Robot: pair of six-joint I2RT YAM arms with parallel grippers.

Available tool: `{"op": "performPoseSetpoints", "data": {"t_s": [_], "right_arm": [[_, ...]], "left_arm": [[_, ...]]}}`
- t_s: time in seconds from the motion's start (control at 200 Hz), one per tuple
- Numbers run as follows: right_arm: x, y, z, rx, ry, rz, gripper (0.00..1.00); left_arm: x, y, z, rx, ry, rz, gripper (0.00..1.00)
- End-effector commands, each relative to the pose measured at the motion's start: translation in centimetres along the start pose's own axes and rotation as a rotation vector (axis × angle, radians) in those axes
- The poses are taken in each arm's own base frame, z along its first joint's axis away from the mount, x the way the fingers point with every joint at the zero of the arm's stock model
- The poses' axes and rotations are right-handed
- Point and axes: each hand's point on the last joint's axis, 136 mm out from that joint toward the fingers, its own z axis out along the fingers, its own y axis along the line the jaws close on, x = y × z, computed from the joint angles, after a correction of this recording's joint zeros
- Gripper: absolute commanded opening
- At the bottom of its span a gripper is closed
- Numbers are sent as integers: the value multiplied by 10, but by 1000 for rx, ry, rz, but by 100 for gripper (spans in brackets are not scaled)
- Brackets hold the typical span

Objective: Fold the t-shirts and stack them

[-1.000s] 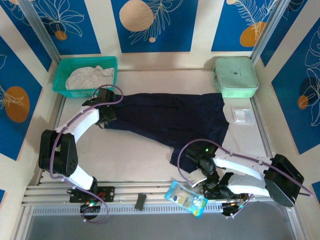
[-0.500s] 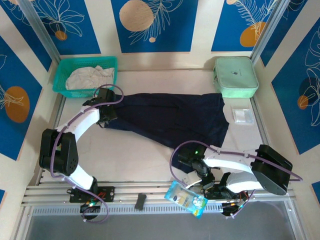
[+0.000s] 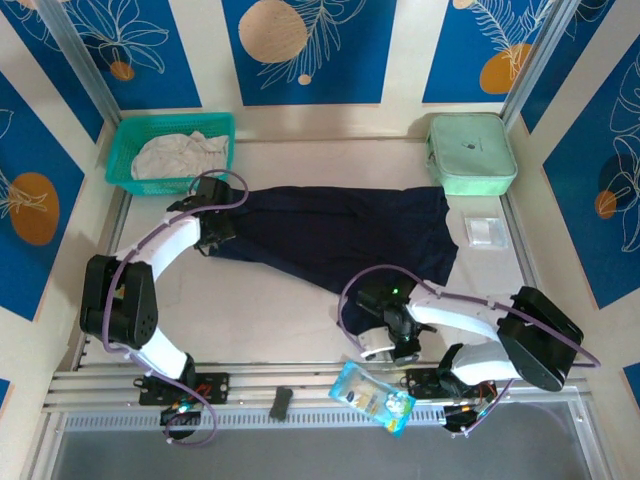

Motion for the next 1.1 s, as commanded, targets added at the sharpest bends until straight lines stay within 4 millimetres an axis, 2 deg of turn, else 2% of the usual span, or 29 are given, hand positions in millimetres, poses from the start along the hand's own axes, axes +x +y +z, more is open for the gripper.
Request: {"op": "performPoseSetpoints", "data": {"t_s": [0.0,0.135,0.415,0.605,0.63,0.68,0.79,0.911,1.096], "right_arm": [[-27,-35,-8,95,-104,45,36],[-28,-43,-12,97,-103,77,37],[-23,-37,-6,98,-89,98,36],[-22,-39,-1,127,-63,100,22],[-22,-40,-1,130,-60,100,17],[-21,-41,-1,142,-55,99,0],[-20,-42,-2,154,-46,92,0],[-17,-41,-15,173,-44,78,0],[-4,-29,-59,242,-93,115,0]], "left_arm": [[0,1,6,6,8,3,0],[1,0,9,8,14,7,0],[4,0,11,11,20,10,0],[7,0,12,14,25,9,0],[7,0,12,13,24,9,0],[7,0,12,15,24,8,0],[8,0,10,22,26,7,0],[10,0,4,33,27,4,0],[16,3,-13,54,24,-7,0]]}}
